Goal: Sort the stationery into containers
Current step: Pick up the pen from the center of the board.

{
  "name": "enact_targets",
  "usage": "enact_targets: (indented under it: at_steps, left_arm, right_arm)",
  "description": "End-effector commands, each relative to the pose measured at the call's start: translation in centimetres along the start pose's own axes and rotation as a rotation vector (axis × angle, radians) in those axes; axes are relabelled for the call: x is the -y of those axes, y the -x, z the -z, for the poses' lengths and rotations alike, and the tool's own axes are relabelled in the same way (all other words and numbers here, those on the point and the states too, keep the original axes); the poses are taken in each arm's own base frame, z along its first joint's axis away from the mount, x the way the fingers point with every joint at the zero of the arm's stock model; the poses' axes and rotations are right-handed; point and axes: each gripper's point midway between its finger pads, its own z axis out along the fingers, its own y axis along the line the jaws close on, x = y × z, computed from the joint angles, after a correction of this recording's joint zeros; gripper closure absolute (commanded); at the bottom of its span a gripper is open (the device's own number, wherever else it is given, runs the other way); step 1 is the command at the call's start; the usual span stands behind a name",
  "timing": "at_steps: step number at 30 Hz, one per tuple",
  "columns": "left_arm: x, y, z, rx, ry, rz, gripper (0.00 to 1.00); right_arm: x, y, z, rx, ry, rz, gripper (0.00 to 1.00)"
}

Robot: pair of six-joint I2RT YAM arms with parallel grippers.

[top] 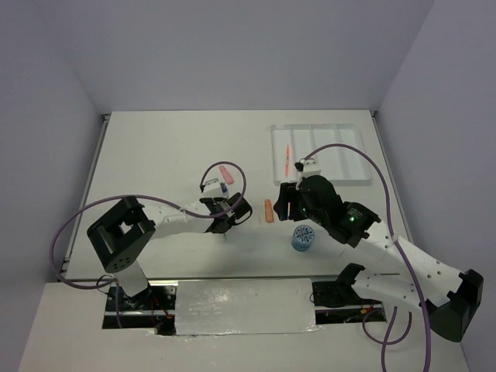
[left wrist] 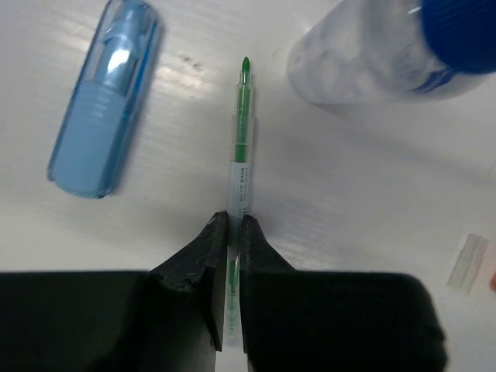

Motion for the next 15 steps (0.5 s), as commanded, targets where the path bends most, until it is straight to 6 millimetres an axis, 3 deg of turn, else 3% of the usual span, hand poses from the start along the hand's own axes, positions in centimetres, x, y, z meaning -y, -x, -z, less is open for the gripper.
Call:
enact_targets:
  at_steps: [1, 4, 6, 11, 15]
  left_arm:
    - [-3.1, -2.0, 0.9, -0.086, 0.041, -0.03, 1.0]
    - [-4.2, -1.2, 3.2, -0.049, 0.023, -0.04, 1.0]
    - [-3.9, 0.6, 5.4, 0.002, -0.039, -0.045, 1.0]
    - [-3.7, 3.9, 11.9, 0.118, -0.193, -0.164, 1.0]
    - [-5.0, 5.9, 16.1, 0.158, -0.319, -0.197, 1.0]
  right_arm:
    - [-1.1, 1.1, -0.1, 0.04, 0.044, 0.002, 0.35]
    - [-1.1, 0.3, -1.1, 0.013, 0.033, 0.0, 0.35]
    - [-1.0, -0.5, -2.3, -0.021, 0.016, -0.008, 0.36]
    - [-1.1, -2.5, -5.8, -0.115, -0.041, -0.025, 0.4]
    - [-2.1, -4.0, -8.6, -0.171, -0.049, -0.017, 0.53]
